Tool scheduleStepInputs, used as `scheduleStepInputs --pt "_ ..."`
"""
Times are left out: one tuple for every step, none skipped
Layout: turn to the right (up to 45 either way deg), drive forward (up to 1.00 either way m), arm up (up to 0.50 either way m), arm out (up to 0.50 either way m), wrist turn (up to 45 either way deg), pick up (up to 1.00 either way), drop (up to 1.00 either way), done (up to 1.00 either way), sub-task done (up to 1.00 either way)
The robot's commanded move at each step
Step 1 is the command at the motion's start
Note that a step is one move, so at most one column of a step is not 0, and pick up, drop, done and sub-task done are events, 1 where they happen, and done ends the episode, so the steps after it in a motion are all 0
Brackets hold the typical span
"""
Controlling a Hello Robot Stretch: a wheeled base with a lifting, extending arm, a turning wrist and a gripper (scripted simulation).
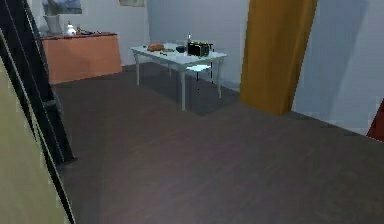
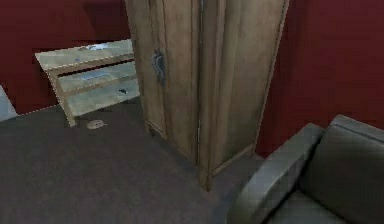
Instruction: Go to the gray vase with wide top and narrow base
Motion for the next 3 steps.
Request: scheduleStepInputs --pt "0.0 0.80 0.00 0.00 0.0 0.00 0.00 0.00 0.00" --pt "-21.0 0.00 0.00 0.00 0.0 0.00 0.00 0.00 0.00" --pt "0.0 1.00 0.00 0.00 0.0 0.00 0.00 0.00 0.00"
